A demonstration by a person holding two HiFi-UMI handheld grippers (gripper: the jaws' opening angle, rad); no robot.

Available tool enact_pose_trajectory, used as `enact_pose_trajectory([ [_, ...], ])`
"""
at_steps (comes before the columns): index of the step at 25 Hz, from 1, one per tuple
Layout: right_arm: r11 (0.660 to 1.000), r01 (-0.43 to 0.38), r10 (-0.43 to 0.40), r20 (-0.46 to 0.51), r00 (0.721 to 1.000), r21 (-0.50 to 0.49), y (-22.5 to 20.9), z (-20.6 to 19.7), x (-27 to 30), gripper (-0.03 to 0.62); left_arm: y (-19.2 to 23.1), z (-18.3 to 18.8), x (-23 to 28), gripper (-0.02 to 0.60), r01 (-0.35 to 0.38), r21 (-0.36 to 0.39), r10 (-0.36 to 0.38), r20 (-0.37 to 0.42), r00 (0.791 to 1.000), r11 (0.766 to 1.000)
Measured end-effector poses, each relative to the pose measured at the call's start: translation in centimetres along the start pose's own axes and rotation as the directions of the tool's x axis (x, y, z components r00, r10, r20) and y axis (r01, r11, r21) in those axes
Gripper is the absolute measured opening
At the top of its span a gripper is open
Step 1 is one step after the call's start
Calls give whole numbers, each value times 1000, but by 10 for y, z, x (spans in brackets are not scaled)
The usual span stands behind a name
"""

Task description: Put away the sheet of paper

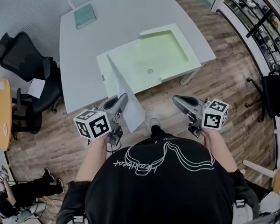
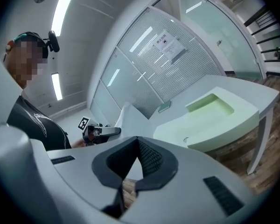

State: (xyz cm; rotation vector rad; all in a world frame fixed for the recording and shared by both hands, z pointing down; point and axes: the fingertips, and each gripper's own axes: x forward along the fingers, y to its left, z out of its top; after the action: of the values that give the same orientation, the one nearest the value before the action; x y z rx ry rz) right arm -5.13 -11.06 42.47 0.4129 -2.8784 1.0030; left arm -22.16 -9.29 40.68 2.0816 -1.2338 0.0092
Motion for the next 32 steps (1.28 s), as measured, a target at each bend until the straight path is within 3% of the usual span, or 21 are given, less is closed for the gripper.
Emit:
enact_pose_trajectory([
  [10,1000,1,-1,8,1000,17,-85,60,15,9,20,52,83,11,37,-79,-37,-1,999,996],
  [16,1000,23,-23,10,1000,14,-88,59,14,9,25,75,93,11,81,-93,-78,39,996,992],
  [24,996,78,-79,30,996,36,-96,52,0,9,48,86,107,12,75,-102,-71,47,996,992],
  [32,990,128,-130,30,991,51,-117,54,1,9,71,100,129,11,113,-171,-101,78,992,979],
])
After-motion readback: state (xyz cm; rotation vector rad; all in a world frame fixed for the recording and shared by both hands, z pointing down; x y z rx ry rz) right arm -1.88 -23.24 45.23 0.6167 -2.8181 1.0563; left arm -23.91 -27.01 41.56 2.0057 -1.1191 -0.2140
